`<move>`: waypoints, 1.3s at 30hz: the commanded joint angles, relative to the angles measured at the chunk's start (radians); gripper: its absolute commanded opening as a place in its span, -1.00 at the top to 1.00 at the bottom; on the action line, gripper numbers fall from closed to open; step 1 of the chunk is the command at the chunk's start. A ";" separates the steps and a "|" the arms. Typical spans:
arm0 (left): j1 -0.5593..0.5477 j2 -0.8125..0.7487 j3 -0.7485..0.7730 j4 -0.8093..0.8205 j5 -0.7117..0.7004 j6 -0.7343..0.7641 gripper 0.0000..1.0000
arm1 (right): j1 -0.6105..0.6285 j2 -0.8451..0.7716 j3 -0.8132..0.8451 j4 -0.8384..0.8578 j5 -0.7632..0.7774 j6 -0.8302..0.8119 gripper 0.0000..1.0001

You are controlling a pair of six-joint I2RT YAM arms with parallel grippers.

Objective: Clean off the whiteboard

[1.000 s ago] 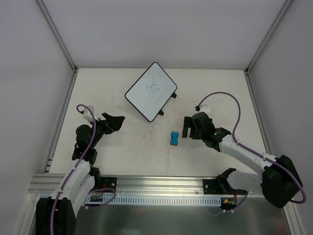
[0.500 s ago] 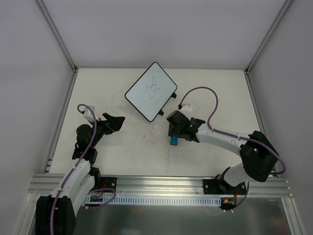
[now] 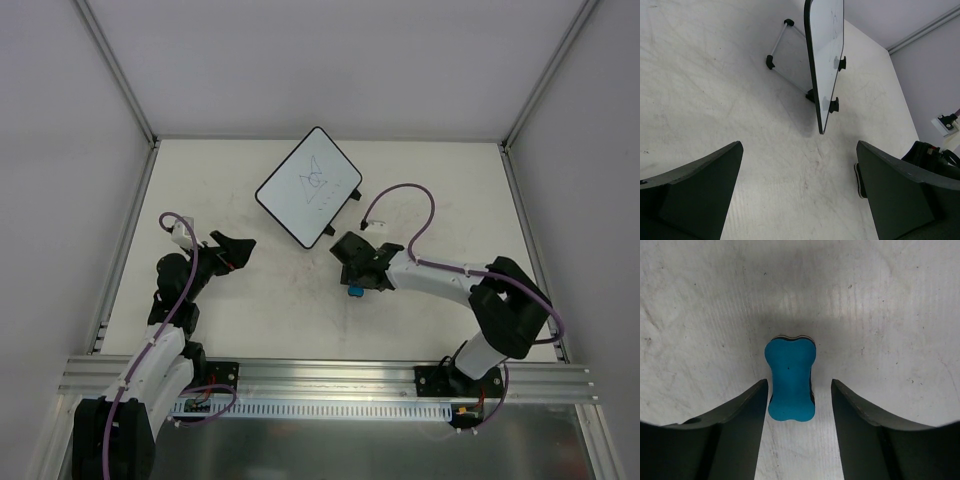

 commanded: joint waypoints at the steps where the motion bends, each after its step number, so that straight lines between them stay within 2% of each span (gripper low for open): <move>1: 0.007 0.000 0.032 0.017 -0.017 0.014 -0.98 | 0.015 0.024 0.040 -0.028 0.031 0.045 -0.11; 10: 0.007 0.009 0.035 0.017 -0.017 0.014 -0.98 | 0.016 0.060 0.060 -0.025 0.015 0.026 -0.04; 15: 0.007 0.009 0.035 0.017 -0.017 0.013 -0.98 | 0.018 0.076 0.073 -0.025 0.009 0.006 0.07; 28: 0.005 0.011 0.038 0.016 -0.012 0.013 -0.98 | 0.018 0.110 0.084 -0.017 -0.008 -0.001 0.14; 35: 0.005 0.013 0.038 0.016 -0.011 0.011 -0.98 | 0.017 0.110 0.087 -0.016 -0.003 -0.008 0.36; 37: 0.005 0.016 0.038 0.016 -0.012 0.011 -0.98 | 0.018 0.103 0.087 -0.017 0.004 -0.011 0.59; 39: 0.005 0.013 0.038 0.016 -0.012 0.011 -0.98 | 0.018 0.086 0.087 -0.017 0.020 -0.027 0.67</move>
